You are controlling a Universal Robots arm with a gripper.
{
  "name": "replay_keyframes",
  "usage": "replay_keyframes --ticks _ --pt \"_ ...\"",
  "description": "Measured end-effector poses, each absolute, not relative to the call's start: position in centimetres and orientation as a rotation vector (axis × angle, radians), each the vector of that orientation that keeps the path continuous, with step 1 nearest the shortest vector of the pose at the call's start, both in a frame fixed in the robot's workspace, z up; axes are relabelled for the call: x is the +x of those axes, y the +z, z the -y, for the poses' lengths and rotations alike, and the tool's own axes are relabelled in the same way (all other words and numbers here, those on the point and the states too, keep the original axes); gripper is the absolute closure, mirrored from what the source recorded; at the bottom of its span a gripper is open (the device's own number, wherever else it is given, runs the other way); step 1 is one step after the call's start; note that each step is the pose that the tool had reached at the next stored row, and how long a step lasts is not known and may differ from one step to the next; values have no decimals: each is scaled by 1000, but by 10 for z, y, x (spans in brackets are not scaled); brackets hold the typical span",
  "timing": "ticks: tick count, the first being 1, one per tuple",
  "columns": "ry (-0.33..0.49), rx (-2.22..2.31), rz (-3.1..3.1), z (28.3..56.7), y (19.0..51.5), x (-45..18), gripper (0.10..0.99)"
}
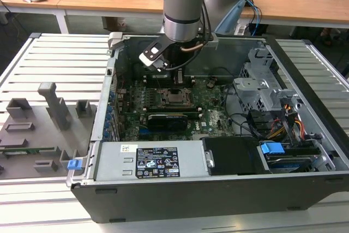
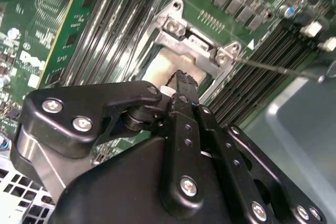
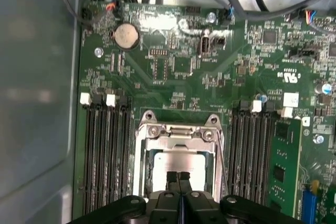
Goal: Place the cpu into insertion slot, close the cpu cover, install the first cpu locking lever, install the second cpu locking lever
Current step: 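Close the cpu cover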
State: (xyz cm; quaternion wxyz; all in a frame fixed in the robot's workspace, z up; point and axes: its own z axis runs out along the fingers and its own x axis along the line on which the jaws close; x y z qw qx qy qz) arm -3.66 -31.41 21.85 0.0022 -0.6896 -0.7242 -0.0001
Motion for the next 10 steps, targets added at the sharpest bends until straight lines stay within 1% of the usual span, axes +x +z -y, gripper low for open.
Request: replay_keyframes --ticks 10 --pt "1 -2162 2273 314 211 -49 976"
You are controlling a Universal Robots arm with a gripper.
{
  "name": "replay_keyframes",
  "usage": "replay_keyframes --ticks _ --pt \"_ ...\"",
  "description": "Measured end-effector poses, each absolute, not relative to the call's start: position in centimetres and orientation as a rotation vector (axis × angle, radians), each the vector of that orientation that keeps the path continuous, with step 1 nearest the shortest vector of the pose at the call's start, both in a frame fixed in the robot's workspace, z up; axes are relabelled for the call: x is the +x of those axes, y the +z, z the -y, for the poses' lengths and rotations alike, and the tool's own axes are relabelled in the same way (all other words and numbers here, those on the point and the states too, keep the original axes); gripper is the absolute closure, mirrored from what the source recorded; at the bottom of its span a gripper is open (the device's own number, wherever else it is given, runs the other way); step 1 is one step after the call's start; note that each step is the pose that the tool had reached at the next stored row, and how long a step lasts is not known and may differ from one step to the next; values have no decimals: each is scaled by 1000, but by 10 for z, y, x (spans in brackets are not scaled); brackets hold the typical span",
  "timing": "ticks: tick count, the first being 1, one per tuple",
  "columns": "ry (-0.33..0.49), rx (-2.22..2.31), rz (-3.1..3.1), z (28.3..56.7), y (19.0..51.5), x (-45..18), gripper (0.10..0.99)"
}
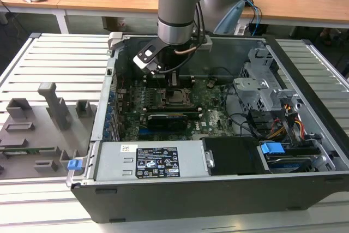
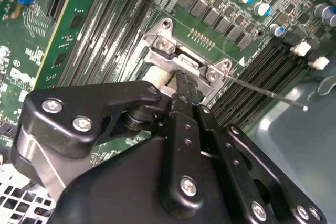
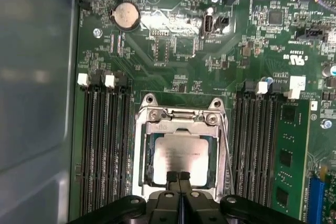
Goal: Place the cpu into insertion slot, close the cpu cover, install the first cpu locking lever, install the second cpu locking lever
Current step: 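Close the cpu cover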
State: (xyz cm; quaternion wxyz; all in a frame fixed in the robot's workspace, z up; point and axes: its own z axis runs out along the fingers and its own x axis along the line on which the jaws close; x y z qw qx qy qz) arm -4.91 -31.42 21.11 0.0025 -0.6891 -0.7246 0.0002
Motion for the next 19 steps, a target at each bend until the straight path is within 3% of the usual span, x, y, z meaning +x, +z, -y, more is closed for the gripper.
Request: replay_keyframes --ticks 9,19 --pt "3 -2162 2273 314 203 -48 976" --pt "3 -2161 2273 314 216 -41 976"
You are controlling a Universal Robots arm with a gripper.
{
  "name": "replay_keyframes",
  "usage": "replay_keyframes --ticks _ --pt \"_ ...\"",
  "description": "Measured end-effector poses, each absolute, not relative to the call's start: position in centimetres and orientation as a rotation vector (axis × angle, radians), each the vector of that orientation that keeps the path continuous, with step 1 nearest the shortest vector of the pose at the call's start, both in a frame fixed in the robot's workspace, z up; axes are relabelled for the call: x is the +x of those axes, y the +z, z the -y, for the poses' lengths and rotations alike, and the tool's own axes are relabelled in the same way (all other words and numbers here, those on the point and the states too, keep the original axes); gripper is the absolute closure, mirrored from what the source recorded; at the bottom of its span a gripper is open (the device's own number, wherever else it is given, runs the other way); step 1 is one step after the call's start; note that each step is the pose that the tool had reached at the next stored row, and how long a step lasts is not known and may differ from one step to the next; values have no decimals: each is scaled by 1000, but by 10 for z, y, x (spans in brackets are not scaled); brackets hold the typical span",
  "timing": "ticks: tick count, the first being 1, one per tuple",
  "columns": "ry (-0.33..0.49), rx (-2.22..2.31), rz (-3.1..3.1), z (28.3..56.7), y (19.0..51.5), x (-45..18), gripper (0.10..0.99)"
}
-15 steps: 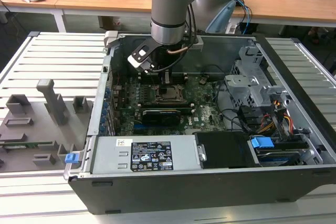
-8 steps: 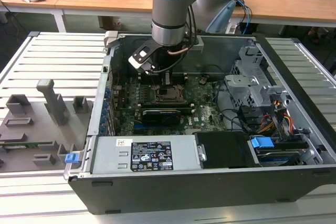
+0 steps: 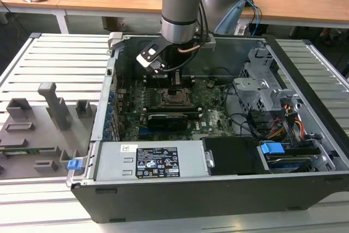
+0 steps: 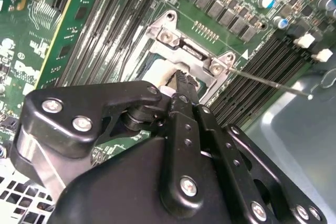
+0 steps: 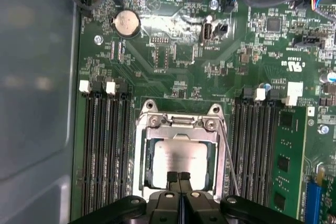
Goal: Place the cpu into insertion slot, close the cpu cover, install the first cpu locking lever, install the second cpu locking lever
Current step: 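Close the cpu cover, then install the first cpu locking lever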
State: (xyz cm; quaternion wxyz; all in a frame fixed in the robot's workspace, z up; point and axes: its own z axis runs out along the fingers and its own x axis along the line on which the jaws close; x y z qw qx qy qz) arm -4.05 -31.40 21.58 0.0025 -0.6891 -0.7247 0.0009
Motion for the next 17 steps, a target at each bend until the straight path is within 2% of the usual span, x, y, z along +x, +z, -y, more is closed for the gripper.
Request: replay_keyframes --ticks 17 --pt "3 -2161 2273 314 219 -28 976"
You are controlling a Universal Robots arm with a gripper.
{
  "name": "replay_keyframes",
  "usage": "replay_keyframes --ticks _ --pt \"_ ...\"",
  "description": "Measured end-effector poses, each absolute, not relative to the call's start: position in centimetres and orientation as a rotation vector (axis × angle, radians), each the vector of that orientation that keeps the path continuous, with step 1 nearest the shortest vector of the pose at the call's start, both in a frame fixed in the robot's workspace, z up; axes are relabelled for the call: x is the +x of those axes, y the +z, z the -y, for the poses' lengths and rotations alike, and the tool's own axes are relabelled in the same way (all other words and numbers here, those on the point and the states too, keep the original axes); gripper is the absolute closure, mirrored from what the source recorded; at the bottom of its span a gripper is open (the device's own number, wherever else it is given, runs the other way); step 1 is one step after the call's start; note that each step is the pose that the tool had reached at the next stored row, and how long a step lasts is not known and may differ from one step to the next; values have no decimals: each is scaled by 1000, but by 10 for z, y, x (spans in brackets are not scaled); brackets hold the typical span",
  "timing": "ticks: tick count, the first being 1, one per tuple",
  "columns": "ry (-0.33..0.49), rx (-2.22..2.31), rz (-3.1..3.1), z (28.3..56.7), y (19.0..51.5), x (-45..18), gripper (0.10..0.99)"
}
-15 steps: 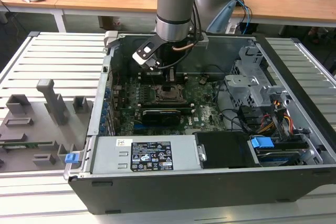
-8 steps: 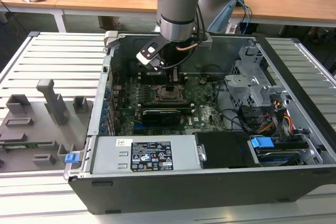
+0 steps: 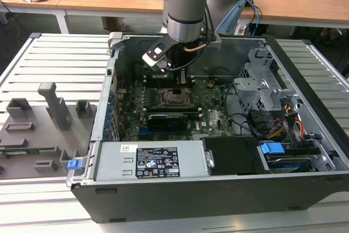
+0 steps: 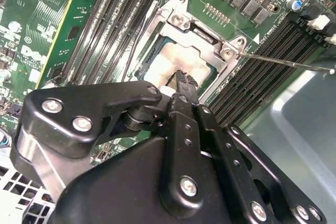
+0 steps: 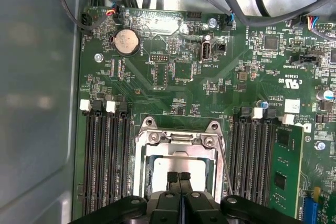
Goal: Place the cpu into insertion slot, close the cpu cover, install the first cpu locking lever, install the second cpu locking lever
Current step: 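Install the first cpu locking lever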
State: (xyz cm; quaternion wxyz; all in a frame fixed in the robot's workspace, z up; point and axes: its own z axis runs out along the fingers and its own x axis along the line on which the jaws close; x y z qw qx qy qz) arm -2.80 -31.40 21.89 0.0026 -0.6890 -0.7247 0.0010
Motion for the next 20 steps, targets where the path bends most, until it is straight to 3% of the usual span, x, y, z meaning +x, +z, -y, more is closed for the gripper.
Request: replay_keyframes --ticks 20 --pt "3 -2161 2273 314 230 -28 976"
